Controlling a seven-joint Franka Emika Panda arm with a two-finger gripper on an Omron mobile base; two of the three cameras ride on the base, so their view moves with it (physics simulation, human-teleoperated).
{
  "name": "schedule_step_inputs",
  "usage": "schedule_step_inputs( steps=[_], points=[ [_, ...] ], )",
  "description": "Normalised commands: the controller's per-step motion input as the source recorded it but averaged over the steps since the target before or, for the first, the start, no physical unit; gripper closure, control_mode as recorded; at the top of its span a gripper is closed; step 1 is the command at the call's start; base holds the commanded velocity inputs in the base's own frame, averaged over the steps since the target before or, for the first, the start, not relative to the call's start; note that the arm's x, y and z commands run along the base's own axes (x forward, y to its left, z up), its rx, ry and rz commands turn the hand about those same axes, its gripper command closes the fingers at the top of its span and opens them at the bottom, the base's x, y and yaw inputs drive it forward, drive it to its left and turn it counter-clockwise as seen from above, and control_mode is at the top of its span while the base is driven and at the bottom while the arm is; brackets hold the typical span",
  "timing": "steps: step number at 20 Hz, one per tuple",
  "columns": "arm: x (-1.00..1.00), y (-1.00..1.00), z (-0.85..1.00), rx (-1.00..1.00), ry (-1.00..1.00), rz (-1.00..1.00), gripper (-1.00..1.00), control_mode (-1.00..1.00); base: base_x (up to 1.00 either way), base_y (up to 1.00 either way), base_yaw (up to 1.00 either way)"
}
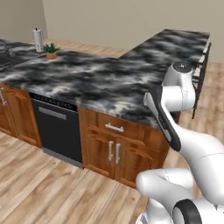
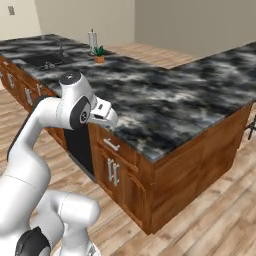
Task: Pick the teapot and strainer and place them in the sink. Then turn on the water.
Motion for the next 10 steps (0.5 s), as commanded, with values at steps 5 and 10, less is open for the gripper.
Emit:
schedule_step_inputs(
  steps=[5, 10],
  points=[
    [0.00, 0.00, 0.00, 0.00, 0.00, 0.00, -1.00, 1.00, 0.07, -1.00, 0.51],
    [0.00, 0.00, 0.00, 0.00, 0.00, 0.00, -1.00, 1.00, 0.08, -1.00, 0.44]
  ],
)
